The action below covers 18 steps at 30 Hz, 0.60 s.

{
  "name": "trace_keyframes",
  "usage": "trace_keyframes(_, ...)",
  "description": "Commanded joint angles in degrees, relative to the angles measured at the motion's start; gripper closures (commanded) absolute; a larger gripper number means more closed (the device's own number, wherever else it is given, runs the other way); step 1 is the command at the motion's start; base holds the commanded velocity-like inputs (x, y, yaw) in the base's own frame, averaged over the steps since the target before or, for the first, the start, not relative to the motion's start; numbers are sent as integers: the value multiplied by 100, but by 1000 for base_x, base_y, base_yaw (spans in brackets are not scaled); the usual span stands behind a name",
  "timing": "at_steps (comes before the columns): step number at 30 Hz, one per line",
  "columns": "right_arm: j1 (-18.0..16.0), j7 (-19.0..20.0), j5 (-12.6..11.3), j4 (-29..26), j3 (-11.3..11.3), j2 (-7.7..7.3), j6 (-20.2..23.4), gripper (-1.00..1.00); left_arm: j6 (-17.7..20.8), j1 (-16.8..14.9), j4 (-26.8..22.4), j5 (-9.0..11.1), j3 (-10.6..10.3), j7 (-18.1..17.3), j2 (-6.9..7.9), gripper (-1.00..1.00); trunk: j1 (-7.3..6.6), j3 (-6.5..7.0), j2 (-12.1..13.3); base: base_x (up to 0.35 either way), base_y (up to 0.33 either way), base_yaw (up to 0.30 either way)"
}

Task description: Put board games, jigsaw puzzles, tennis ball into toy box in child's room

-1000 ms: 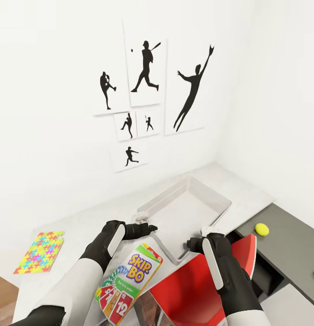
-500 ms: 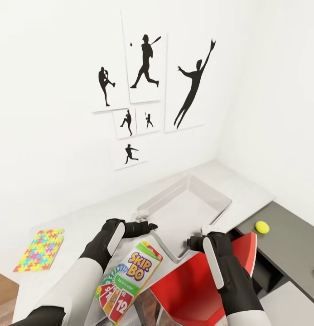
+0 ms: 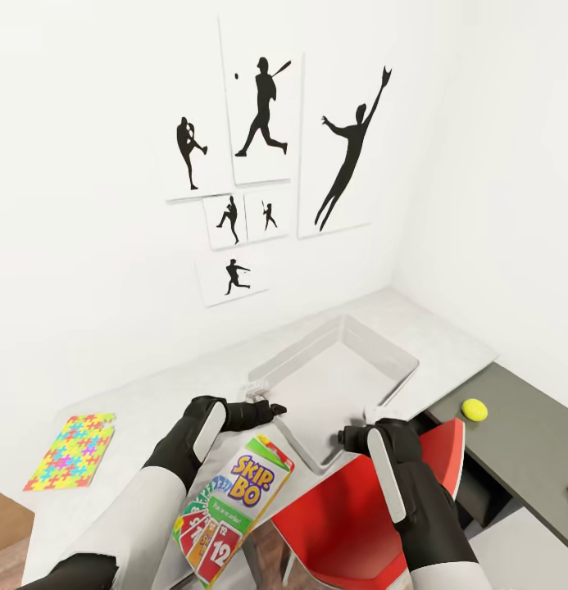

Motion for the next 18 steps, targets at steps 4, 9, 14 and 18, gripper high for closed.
trace_keyframes(4, 1, -32, -314, 176, -2, 4, -300, 100, 8, -3, 163, -131, -9, -6, -1, -100, 7, -13, -6, 0, 0, 0)
trace_keyframes(9, -2, -32, -314, 176, 66, 4, -293, -100, 8, -3, 163, -131, -9, -6, -1, -100, 7, -13, -6, 0, 0, 0)
trace_keyframes(14, -4, -32, -314, 176, 91, 4, -291, -100, 8, -3, 163, -131, -9, -6, -1, -100, 7, -13, -6, 0, 0, 0)
trace_keyframes(18, -3, -32, -314, 176, 95, 4, -291, -100, 8, -3, 163, -131, -9, -6, -1, -100, 7, -13, -6, 0, 0, 0)
